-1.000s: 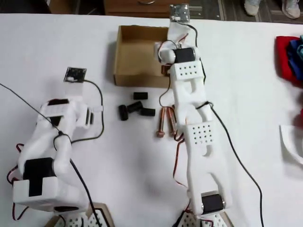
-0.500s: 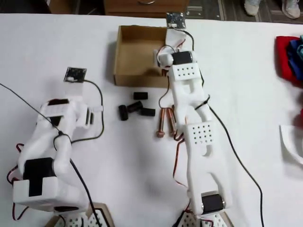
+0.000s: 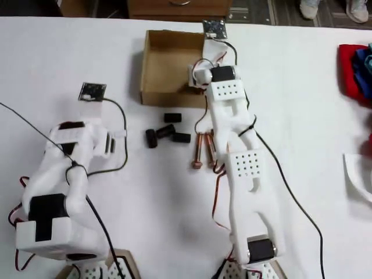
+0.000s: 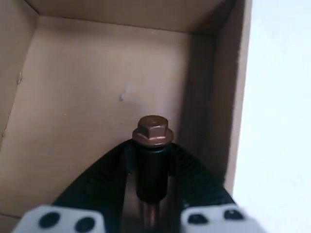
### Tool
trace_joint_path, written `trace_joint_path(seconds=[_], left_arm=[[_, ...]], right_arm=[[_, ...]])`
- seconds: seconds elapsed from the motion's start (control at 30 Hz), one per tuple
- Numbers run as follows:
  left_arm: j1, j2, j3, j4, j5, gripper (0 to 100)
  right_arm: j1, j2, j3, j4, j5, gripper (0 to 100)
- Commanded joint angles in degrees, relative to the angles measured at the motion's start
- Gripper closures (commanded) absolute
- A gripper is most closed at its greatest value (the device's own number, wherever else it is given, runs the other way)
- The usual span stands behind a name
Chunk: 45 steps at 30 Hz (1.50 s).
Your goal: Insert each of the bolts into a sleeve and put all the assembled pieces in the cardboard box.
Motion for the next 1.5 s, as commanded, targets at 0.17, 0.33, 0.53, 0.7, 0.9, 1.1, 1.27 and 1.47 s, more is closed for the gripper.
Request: trace_joint_path(seconds=[0.17, 0.33, 0.53, 0.7, 0.9, 1.1, 1.27, 1.47], left_arm=[[0.62, 0.18, -1.54, 0.53, 0.44, 83], [0.62, 0.18, -1.54, 0.53, 0.44, 83], [0.62, 0.18, -1.54, 0.53, 0.44, 83], [0.62, 0.18, -1.54, 0.53, 0.44, 83], [0.62, 0.18, -1.54, 0.53, 0.44, 83], [0.62, 0.18, -1.54, 0.44, 0.44, 83], [0.62, 0.18, -1.54, 0.44, 0.44, 83], [0.62, 0.18, -1.54, 0.44, 0.44, 83]], right_arm=[[0.75, -0.75, -1.14, -0.75, 0.35, 97.4], [0.75, -0.57, -4.22, -0.57, 0.44, 97.4], [0.75, -0.75, -5.36, -0.31, 0.44, 97.4], [0.66, -0.57, -5.36, -0.22, 0.44, 94.1], [0.40, -0.75, -5.36, 1.01, 0.44, 87.9], [0.31, -1.45, -5.80, 1.19, 0.44, 91.0], [2.42, -4.97, -10.99, 2.68, 0.44, 97.8], [9.27, -5.49, -11.60, 6.20, 0.44, 97.8]])
